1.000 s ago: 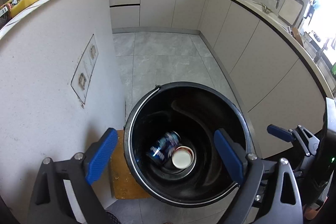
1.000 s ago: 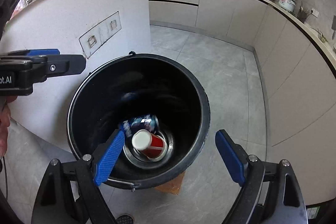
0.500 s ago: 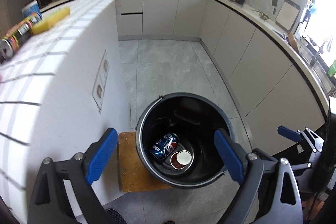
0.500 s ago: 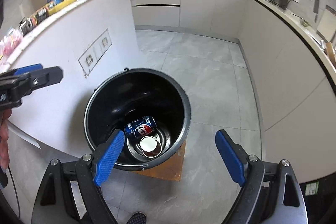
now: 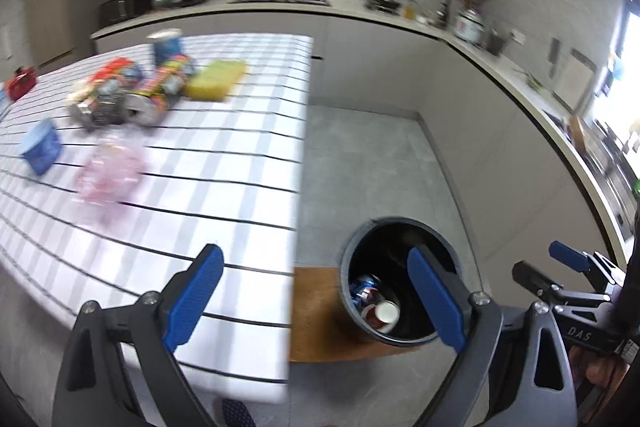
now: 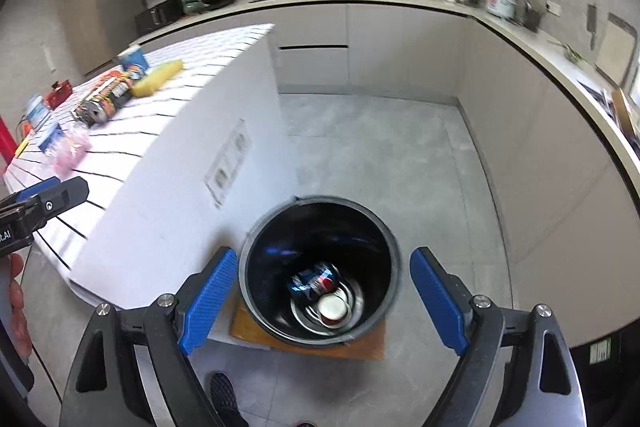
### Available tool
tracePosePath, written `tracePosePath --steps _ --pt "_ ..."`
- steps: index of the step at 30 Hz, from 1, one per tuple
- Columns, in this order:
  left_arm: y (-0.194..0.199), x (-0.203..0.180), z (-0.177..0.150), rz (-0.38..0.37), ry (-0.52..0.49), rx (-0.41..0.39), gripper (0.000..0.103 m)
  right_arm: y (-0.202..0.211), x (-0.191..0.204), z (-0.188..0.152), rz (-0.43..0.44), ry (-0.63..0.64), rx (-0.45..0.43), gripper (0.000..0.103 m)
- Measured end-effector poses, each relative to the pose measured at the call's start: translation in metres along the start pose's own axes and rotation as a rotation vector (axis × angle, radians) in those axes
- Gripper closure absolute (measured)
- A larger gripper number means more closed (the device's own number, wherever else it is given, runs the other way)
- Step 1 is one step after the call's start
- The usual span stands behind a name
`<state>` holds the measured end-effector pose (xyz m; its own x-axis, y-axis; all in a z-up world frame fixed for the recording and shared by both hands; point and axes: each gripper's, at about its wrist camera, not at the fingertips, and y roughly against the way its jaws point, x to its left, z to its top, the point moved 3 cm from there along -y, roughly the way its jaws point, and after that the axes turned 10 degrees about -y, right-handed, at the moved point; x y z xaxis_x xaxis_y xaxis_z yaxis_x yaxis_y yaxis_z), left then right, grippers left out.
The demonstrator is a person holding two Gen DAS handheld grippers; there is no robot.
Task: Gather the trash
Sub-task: 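Move both tools back over the island toward the remaining trash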
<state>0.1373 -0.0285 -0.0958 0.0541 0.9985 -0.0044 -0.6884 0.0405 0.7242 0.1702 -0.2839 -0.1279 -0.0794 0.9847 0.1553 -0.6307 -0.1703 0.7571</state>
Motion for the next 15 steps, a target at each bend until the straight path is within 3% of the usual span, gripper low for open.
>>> tracePosePath --steps 9,15 --pt "0.029 0.093 -0.004 0.102 0.078 -0.04 0.009 0.005 0.087 0.021 0.076 0.089 -0.039 0.013" --pt "0.041 0.165 -0.017 0.142 0.134 -0.047 0.009 0.009 0.143 0.028 0.082 0.108 -0.056 0.013"
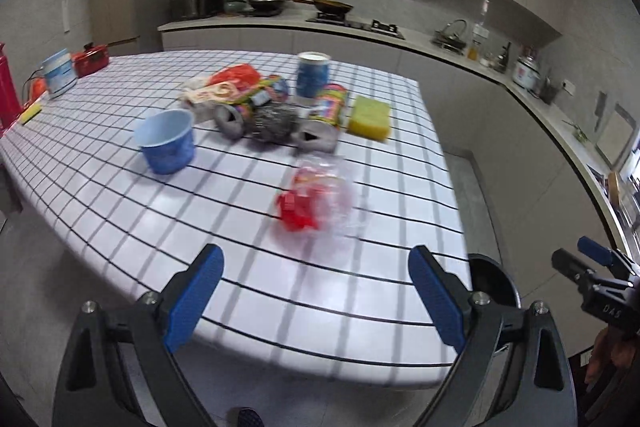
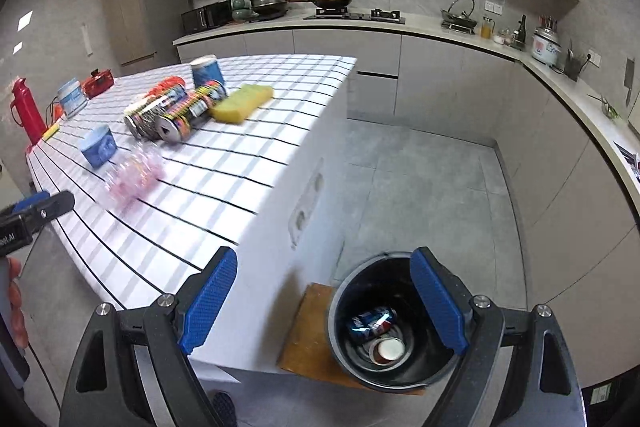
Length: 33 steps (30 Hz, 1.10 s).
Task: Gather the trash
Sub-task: 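Move both tools back over the island toward the remaining trash, then grasp the red-filled plastic bag with the right tool while the left tool grasps the blue cup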
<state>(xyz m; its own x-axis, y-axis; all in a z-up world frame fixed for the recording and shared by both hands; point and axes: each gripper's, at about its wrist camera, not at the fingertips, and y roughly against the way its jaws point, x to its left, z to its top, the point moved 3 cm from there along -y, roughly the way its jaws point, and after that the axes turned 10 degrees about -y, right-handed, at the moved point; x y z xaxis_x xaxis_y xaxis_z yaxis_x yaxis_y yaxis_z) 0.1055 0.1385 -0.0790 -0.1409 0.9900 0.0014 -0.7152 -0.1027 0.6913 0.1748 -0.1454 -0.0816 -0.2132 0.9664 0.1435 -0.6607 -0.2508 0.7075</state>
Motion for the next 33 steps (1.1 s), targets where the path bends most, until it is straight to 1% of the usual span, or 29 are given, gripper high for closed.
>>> tracePosePath --steps 1,5,7,13,18,22,24,27,30,33 --pt "0.002 0.006 -0.001 0.004 0.005 -0.001 0.009 -0.001 0.012 0.002 0.007 -0.002 -0.001 0.013" --pt "0.001 0.053 -0.002 0.023 0.033 -0.009 0.009 -0.003 0.053 0.009 0.027 0.026 -0.025 0.013" --pt "0.0 0.069 -0.002 0.034 0.038 -0.006 0.009 -0.006 0.077 0.011 0.04 0.032 -0.027 0.013" --pt "-0.02 0.127 -0.005 0.06 0.062 0.016 0.008 -0.026 0.14 0.013 0.064 0.048 -0.013 0.013" --pt "-0.037 0.16 -0.009 0.041 0.055 0.043 0.008 -0.051 0.185 0.015 0.075 0.015 0.008 0.013" --pt "-0.049 0.174 -0.006 0.008 0.033 0.053 0.008 -0.072 0.213 0.014 0.06 -0.017 0.02 0.013" --pt "-0.057 0.177 -0.003 -0.011 0.019 0.055 0.008 -0.087 0.225 0.013 0.027 -0.022 0.036 0.013" --pt "-0.071 0.18 0.005 -0.04 0.003 0.058 0.007 -0.106 0.231 0.011 -0.017 -0.041 0.065 0.013" --pt "-0.085 0.181 0.013 -0.059 -0.005 0.062 0.008 -0.118 0.232 0.01 -0.02 -0.078 0.081 0.013" --pt "-0.103 0.18 0.022 -0.07 -0.022 0.081 0.007 -0.128 0.235 0.011 -0.042 -0.08 0.086 0.013"
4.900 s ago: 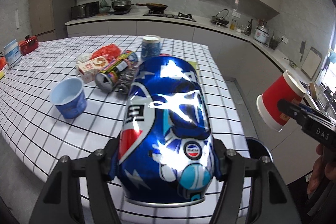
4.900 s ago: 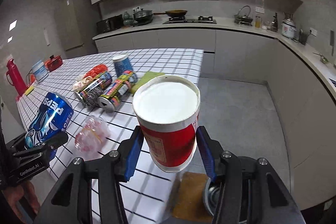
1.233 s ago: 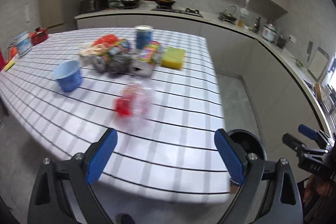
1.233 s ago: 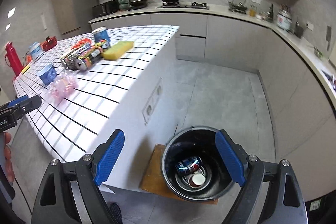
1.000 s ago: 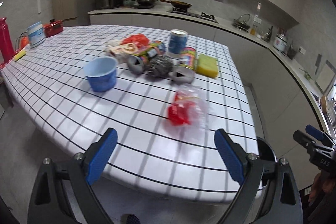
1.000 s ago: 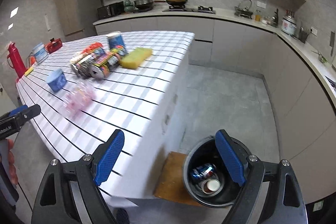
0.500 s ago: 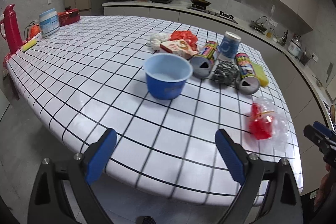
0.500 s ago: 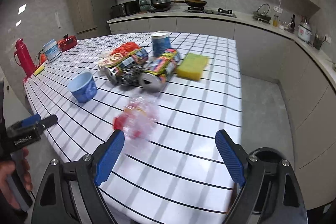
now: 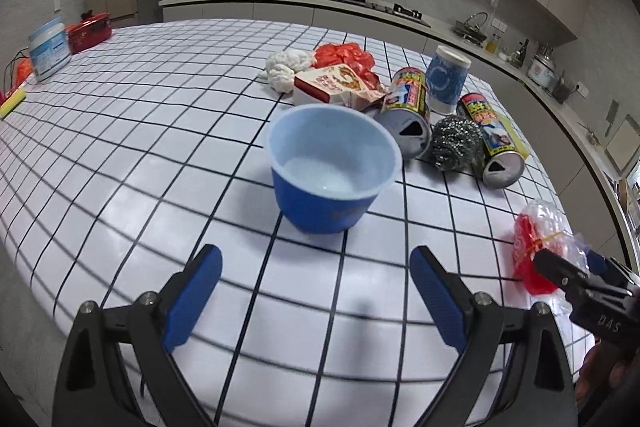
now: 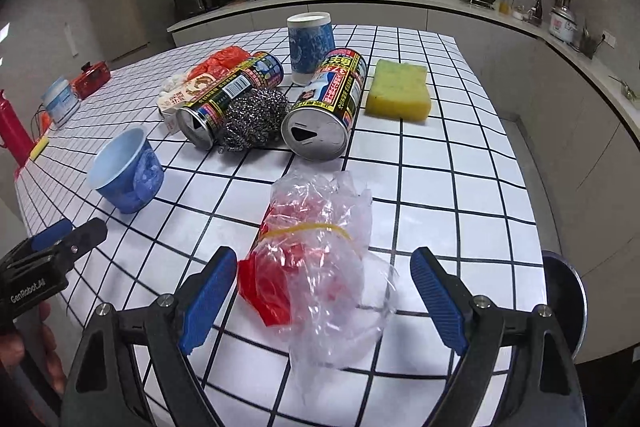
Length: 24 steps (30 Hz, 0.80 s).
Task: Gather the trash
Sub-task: 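Grasp the red-filled plastic bag with the right tool while the left tool grasps the blue cup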
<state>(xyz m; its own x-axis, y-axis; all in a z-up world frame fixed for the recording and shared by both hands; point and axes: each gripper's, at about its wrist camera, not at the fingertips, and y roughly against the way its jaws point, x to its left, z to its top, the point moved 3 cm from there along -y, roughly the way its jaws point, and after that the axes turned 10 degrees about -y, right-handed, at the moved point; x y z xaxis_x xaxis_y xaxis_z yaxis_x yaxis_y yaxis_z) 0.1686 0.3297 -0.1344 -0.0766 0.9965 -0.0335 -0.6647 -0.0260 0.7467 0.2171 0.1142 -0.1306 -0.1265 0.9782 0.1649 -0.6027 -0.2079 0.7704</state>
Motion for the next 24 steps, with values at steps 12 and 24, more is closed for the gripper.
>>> tracePosePath --steps 12,24 --pt "-0.038 0.001 0.027 -0.028 -0.048 0.036 0.007 -0.029 0.003 0.008 -0.032 -0.049 0.036 0.013" --pt "-0.046 0.0 0.031 -0.073 -0.06 0.022 0.028 -0.021 -0.002 0.006 0.006 -0.093 0.011 0.028"
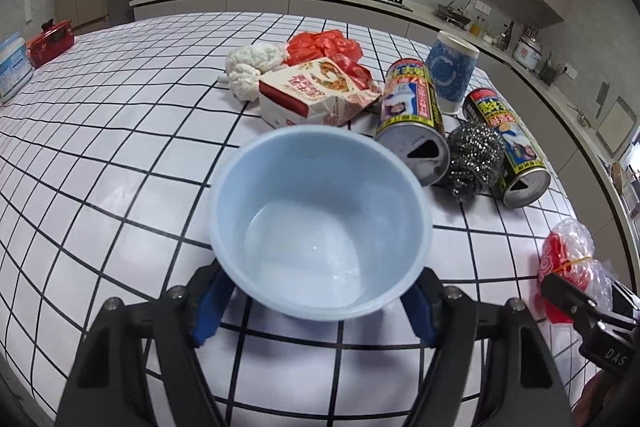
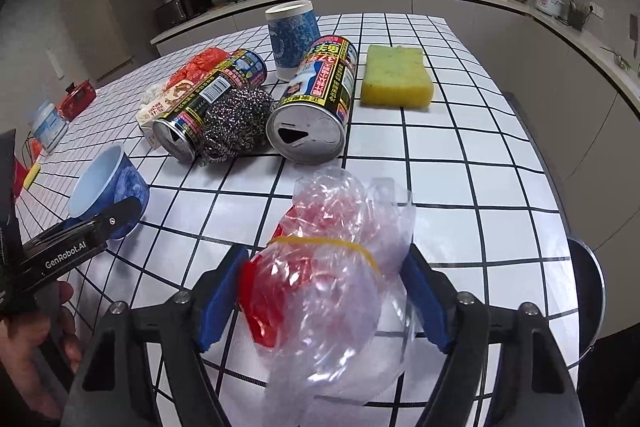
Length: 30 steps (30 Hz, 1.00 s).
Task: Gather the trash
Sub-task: 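Grasp the red-filled plastic bag with the right tool while the left tool grasps the blue cup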
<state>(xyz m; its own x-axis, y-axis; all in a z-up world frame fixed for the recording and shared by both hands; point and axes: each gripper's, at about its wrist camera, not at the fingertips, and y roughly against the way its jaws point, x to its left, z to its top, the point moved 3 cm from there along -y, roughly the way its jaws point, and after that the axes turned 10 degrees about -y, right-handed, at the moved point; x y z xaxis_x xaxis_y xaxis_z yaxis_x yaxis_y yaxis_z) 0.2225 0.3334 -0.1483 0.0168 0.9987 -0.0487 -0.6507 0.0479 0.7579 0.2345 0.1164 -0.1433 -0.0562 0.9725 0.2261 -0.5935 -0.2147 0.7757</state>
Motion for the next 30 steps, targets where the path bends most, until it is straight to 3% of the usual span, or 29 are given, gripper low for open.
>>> tracePosePath --steps 13,30 --pt "0.018 -0.014 0.001 -0.011 -0.004 -0.039 0.029 0.016 -0.008 0.009 0.006 0.017 -0.043 0.033" --pt "0.038 -0.071 -0.002 -0.046 -0.069 -0.056 0.029 0.053 -0.045 0.007 0.0 0.005 -0.095 0.034"
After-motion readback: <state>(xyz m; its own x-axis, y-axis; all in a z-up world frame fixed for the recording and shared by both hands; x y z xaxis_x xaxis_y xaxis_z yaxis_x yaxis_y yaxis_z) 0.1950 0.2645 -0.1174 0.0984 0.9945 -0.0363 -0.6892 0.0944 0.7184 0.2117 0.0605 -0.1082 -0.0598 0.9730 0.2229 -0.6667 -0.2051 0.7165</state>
